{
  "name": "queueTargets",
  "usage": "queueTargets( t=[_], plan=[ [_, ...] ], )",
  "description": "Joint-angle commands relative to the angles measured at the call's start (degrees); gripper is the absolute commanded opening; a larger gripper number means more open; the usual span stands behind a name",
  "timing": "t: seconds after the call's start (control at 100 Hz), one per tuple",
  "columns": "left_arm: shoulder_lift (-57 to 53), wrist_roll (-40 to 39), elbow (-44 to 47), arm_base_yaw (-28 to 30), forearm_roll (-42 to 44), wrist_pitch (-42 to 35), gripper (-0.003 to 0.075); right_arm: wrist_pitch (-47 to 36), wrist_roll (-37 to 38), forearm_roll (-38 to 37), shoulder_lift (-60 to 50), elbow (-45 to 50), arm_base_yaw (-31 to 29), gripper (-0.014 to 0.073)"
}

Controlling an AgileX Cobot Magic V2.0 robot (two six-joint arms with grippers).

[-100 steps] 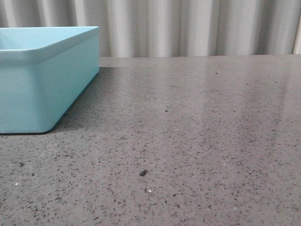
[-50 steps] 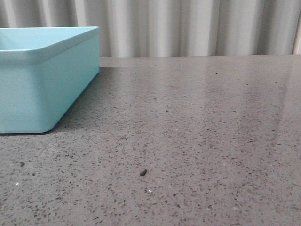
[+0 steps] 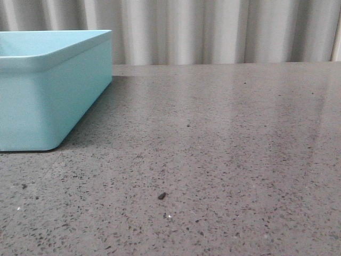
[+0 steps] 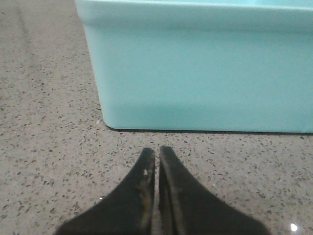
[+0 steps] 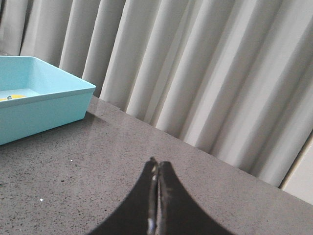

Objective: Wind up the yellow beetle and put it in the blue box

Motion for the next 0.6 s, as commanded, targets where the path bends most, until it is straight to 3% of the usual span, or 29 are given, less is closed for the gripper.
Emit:
queueTargets(
  t=[0.0, 0.59],
  plan=[
    [-1.87, -0.56, 1.44, 0.09, -0.66, -2.44, -0.0021, -4.12, 0.07, -0.41, -0.67, -1.13, -0.07, -0.0062],
    [-1.87, -0.56, 1.44, 0.09, -0.66, -2.44, -0.0021, -1.54, 0.07, -0.87, -0.67, -1.02, -0.07, -0.0062]
  ],
)
